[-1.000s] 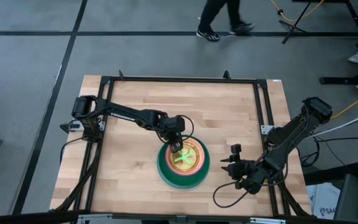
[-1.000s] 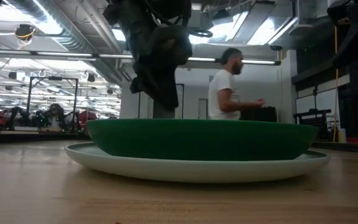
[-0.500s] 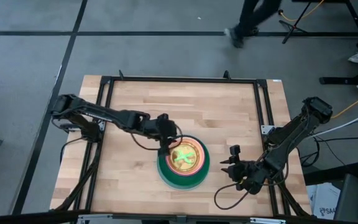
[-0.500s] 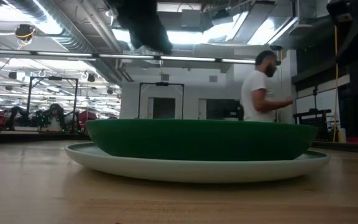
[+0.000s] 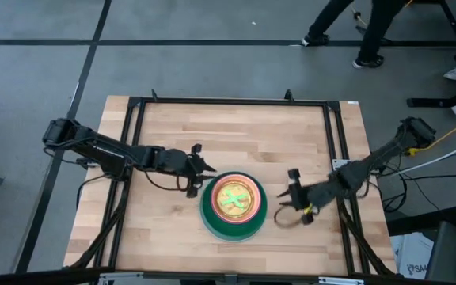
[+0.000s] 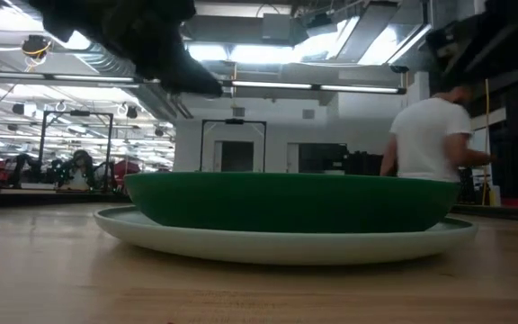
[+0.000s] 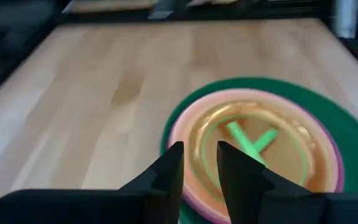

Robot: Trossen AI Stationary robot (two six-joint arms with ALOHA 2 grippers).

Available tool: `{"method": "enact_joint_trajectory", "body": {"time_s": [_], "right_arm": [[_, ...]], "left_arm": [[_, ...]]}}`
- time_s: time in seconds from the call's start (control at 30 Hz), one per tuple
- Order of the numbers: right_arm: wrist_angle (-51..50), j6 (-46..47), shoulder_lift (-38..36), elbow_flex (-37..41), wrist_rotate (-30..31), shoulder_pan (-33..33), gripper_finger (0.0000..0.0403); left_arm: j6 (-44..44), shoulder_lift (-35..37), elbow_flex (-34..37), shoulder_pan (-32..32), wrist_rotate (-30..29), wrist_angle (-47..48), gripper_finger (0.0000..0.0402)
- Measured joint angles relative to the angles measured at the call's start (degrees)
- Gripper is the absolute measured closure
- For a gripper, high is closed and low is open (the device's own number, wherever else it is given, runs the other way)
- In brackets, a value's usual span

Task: Stack plastic plates
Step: Return to Home Position

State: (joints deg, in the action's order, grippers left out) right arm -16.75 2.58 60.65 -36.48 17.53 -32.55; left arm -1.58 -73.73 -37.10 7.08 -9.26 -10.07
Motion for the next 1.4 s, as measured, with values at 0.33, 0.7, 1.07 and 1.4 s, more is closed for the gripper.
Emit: {"method": "enact_joint_trajectory", "body": {"time_s": [0.33,0.7,1.07,1.4], "right_arm": [[7.74,-5.83,-20.01,11.86,-16.24,19.25,0.0399],[12.84,-6.90,-37.58,19.98,-26.10,30.19,0.0401],[16.51,-7.18,-48.50,24.28,-26.19,34.57,0.0402],[19.84,-6.91,-55.53,29.96,-24.34,34.48,0.0402]], "left_arm": [[-0.62,1.22,0.30,0.05,-0.54,2.61,0.0312],[0.37,16.74,11.09,-4.18,5.80,-3.15,0.0312],[-1.71,39.13,24.34,-10.12,8.86,-6.95,0.0312],[-2.40,55.10,32.45,-10.20,8.56,-5.90,0.0312]]}}
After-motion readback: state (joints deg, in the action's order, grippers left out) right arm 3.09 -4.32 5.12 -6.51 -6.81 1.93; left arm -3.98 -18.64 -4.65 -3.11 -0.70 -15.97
